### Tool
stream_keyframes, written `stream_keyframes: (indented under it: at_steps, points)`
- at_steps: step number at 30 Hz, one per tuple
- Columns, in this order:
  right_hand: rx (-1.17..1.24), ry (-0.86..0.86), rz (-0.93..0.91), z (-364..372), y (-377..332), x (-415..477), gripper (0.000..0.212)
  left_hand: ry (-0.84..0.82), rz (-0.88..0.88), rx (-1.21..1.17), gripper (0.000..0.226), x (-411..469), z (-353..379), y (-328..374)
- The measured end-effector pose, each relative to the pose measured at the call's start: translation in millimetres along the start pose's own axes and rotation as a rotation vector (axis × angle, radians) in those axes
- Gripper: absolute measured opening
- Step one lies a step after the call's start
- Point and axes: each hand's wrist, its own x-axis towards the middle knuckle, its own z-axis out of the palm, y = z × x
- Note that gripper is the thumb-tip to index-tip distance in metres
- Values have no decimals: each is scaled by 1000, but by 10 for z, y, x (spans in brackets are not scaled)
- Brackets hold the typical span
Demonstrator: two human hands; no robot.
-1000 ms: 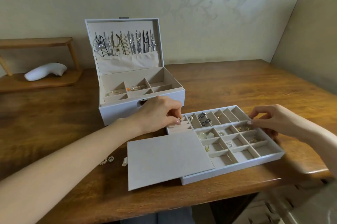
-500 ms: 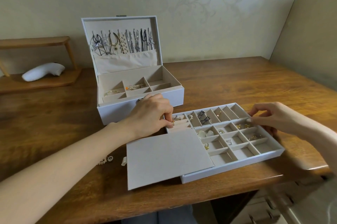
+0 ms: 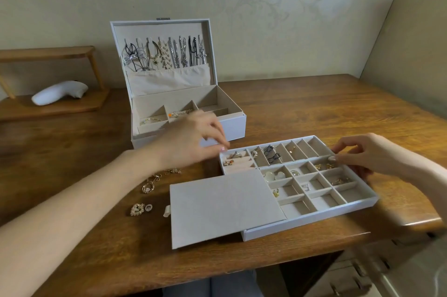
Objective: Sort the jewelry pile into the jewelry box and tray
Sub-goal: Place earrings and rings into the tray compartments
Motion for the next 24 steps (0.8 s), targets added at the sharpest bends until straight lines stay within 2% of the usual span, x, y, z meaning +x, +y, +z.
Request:
stream_keyframes:
  at_steps: [3,5,7,10,15,20,24]
  points:
    - [-146,270,-85,-31,-106,13,12,183,-133,-118,16,-77,-308,-98]
    - [-171,385,-212,-2,-327,-5,11,189,-197,-66,13,-194,-404,-184]
    - [-145,299,-330,111,-642,-42,6,138,-256,-30,12,-354,-404,-264]
    - [-115,154,-477,456,-1128,-30,8,78,-341,12,12,-604,-379,-384]
    - [-256,32,-726,1131,-1900,99,12,-43,-414,187,9,-853,-429,-465]
    - [-308,-50,-836,1470,-2375,172,18,-196,-504,312,23,-993,-508,-489]
    - [-337,-125,-874,1583,-2512,190,20,-240,-547,278,23,-1089,-489,-520]
